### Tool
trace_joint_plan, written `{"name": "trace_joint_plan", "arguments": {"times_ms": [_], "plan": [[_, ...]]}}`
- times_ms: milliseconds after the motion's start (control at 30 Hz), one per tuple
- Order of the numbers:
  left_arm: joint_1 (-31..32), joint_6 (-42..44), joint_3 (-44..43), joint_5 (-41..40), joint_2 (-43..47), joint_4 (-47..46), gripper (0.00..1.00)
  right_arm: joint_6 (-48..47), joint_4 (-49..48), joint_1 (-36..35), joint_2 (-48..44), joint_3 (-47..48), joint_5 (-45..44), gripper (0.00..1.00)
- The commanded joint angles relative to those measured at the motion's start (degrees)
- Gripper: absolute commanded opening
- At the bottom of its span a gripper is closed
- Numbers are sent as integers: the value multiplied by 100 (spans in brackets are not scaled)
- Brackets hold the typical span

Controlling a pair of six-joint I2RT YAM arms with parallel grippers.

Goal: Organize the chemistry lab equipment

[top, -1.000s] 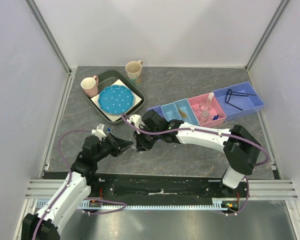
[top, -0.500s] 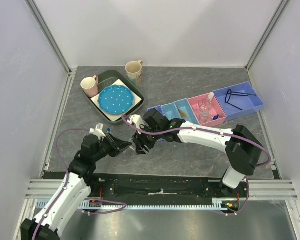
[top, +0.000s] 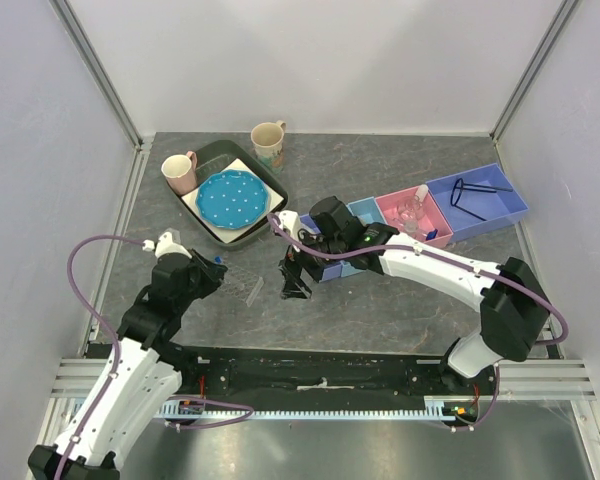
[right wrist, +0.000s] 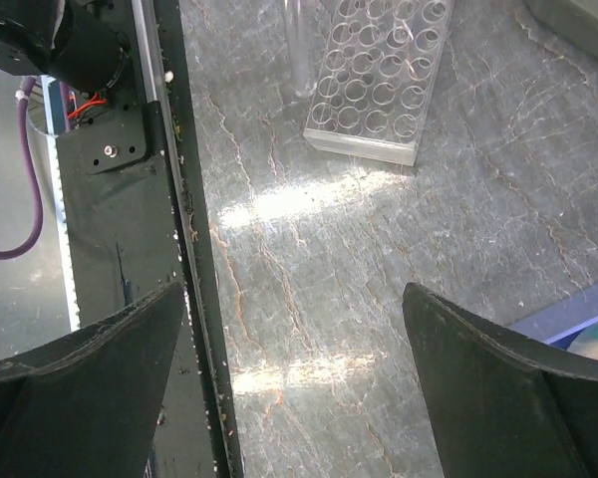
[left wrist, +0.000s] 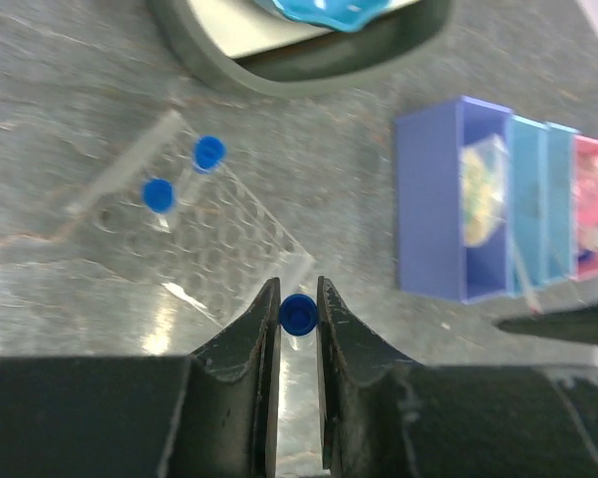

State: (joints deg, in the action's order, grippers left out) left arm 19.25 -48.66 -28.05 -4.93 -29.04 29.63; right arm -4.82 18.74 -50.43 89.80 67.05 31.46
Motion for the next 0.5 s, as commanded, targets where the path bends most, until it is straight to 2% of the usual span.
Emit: {"name": "trace_joint_plan", "arguments": {"times_ms": [0, 467], "plan": [[0, 796, -253, -1246, -312, 96, 2, -168, -125, 60, -305, 46, 325, 98], [0, 1175, 89, -2143, -612, -581, 2, -116, -143, 95, -244, 98, 475, 98]]}}
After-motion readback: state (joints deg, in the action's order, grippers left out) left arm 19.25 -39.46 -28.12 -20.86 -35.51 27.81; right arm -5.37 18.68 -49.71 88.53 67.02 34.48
